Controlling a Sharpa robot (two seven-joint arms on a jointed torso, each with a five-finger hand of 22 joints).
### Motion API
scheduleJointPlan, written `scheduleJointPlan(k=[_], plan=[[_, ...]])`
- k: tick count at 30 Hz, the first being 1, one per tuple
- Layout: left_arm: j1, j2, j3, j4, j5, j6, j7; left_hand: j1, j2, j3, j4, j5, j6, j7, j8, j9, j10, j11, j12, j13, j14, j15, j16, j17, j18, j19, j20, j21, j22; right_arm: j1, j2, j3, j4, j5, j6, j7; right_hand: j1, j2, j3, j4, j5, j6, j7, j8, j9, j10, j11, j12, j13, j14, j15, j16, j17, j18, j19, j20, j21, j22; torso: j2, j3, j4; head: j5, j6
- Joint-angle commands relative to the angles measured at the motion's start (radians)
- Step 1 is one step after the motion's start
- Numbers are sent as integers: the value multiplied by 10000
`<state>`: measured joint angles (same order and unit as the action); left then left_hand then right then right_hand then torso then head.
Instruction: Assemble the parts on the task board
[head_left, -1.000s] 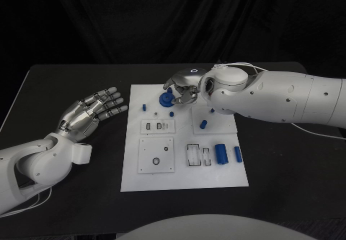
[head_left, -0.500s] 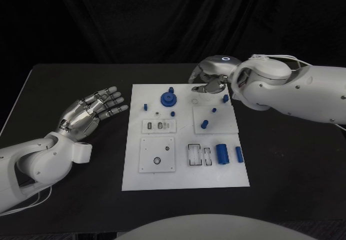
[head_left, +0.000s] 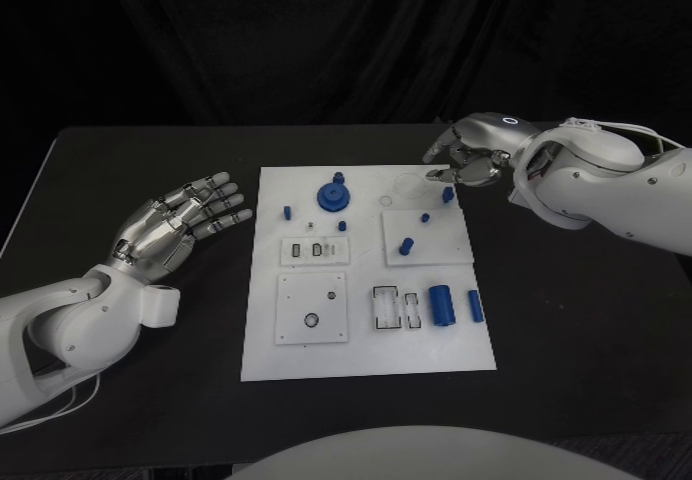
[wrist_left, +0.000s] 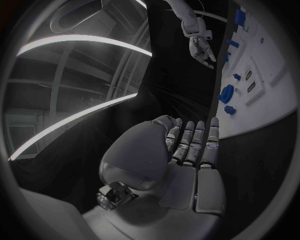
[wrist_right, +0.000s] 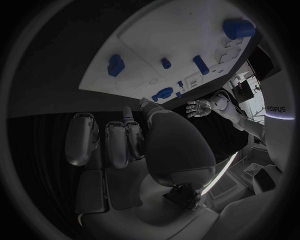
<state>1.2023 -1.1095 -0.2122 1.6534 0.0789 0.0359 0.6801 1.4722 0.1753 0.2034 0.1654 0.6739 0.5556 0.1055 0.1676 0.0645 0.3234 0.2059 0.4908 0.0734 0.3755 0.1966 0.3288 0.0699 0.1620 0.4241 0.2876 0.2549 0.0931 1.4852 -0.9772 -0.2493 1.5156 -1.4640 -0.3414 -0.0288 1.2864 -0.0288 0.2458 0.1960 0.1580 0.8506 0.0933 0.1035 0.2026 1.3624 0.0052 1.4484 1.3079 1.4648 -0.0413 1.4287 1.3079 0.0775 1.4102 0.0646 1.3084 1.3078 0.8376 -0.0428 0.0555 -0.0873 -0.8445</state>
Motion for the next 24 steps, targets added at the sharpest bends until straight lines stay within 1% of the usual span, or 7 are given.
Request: scheduleJointPlan(k=[1,4,7,11,15,19,24], plan=[[-8,26,8,8,28,171,644,-98,8,45,13,-57,26,72,24,14,28,64,41,-12,-9,58,50,-8,-24,-61,16,-47,-16,-181,-75,5,-75,208,-344,141,27,-117,-80,121,-159,14,-30,-87,-41,-188,4,-141,392,278,-89,-176,1251,-62,-86,-16,-136,1103,-4,20,-8,-37,-17],[-9,40,8,-4,28,187,635,-98,8,45,13,-57,26,72,24,14,28,64,41,-12,-9,58,50,-8,-24,-61,16,-47,-16,-308,-113,4,-143,219,-292,111,49,-137,-121,160,-243,2,-33,-119,-63,-289,-3,-226,276,223,-91,-303,1152,-37,-145,-22,-247,1052,-6,17,14,-73,-44],[-9,48,8,-10,28,203,614,-113,-2,80,11,-64,23,80,24,15,29,60,43,-12,8,69,67,-4,-32,-62,17,-46,-17,-429,-144,3,-220,226,-249,78,143,-166,-217,253,-433,-32,-42,-198,-119,-798,-10,-661,-311,45,-93,-710,847,32,-329,-24,-599,888,-1,12,33,-96,-48],[-10,31,8,-13,28,207,559,-113,-2,80,11,-64,23,80,24,15,29,60,43,-12,8,69,67,-4,-32,-62,17,-46,-17,-543,-166,2,-311,230,-243,45,244,-229,-385,387,-627,-38,-52,-264,-176,-1260,-19,-1170,-943,-112,-92,-1149,541,106,-505,-28,-1014,700,6,12,15,-103,-49],[-10,12,8,-11,28,203,523,-119,-5,92,11,-67,15,82,22,14,28,59,43,-12,12,73,70,-3,-34,-63,17,-45,-17,-605,-184,2,-350,232,-237,24,343,-251,-571,578,-769,-41,-65,-308,-229,-1887,-25,-2010,-1932,-448,-96,-2104,-166,194,-704,-29,-1562,451,11,8,15,-110,-44],[-11,9,8,-16,28,206,463,-131,-14,106,13,-76,10,88,21,13,26,61,43,-12,15,79,74,-2,-40,-65,19,-46,-18,-652,-213,1,-353,233,-245,-27,320,-292,-669,661,-868,-59,-78,-322,-248,-1880,-29,-2107,-2027,-448,-102,-2196,-227,195,-694,-30,-1621,433,3,5,16,-115,-39],[-11,22,8,-33,28,223,382,-150,-28,129,15,-90,2,101,19,13,21,69,42,-13,11,91,74,-3,-49,-68,22,-47,-19,-708,-280,0,-333,233,-281,-112,291,-339,-827,773,-972,-62,-109,-324,-268,-1367,-67,-1780,-1623,-212,-143,-1857,32,128,-464,-62,-1346,594,-2,7,5,-116,-46]])
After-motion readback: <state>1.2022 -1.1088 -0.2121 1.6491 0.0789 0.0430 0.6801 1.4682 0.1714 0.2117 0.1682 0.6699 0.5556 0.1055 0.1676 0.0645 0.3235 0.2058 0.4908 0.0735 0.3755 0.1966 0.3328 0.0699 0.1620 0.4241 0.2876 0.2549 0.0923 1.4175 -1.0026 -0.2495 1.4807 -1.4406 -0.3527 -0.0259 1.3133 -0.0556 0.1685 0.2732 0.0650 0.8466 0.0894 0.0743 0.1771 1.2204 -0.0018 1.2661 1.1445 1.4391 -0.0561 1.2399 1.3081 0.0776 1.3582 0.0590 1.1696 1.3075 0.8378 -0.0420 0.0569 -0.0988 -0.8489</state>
